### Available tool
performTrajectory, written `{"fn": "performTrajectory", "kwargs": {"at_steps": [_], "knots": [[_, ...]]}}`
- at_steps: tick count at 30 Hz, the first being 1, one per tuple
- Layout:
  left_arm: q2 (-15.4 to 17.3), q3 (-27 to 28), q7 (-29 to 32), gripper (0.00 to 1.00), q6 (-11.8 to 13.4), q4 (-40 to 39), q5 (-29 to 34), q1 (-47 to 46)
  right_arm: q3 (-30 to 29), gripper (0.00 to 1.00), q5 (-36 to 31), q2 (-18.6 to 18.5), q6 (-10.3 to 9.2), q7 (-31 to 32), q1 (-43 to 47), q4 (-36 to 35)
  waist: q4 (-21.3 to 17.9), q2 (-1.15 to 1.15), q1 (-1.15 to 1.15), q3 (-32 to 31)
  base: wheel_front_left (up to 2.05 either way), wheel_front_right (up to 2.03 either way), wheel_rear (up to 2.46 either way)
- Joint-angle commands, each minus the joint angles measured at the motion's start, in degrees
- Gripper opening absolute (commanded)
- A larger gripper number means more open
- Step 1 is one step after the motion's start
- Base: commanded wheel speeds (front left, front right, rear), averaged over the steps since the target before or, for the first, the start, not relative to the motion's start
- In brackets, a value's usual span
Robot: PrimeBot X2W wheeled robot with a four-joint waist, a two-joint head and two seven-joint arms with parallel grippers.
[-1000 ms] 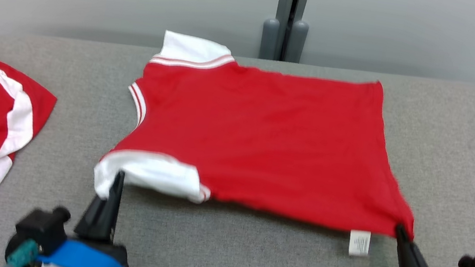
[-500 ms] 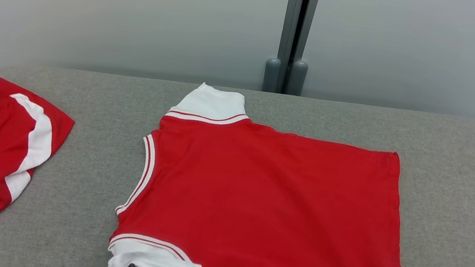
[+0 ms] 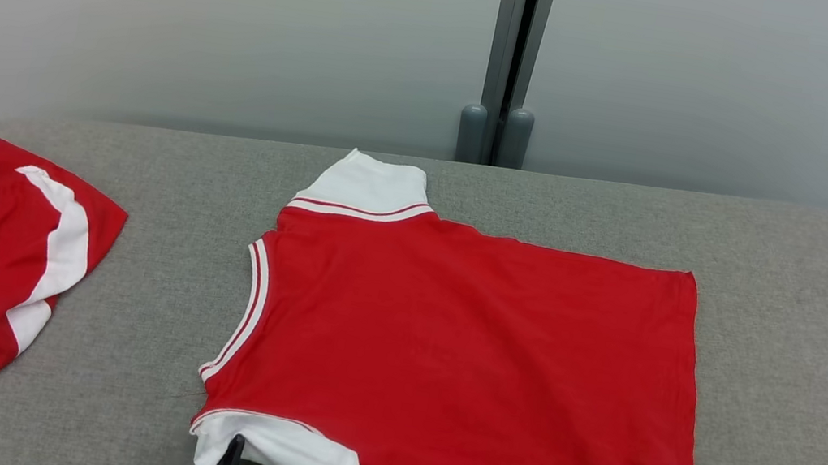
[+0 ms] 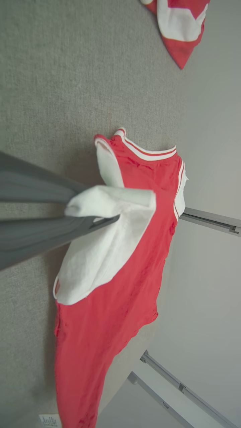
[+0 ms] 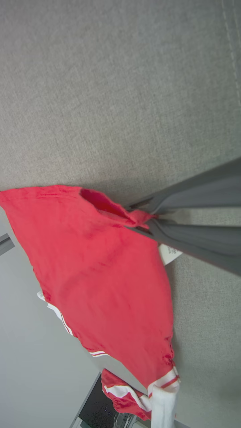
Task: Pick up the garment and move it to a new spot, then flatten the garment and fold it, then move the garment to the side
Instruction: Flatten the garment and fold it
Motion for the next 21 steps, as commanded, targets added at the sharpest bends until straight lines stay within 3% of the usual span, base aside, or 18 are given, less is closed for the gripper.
{"fn": "performTrajectory", "kwargs": {"at_steps": [1, 21], "knots": [[0.4, 0.3, 0.2, 0.0, -0.2, 0.3, 0.2, -1.6, -0.2, 0.0, -0.3, 0.3, 0.03, 0.4, -1.0, -0.5, -0.2, 0.0, 0.0, 0.2, 0.0, 0.0, 0.0], [4.5, -1.4, 2.6, 0.0, -2.1, 6.1, 0.9, -17.1, -1.3, 0.0, 1.8, 1.1, 0.03, 3.7, -12.9, 2.2, -2.0, 0.0, 0.0, 6.3, 0.0, 0.0, 0.0]]}}
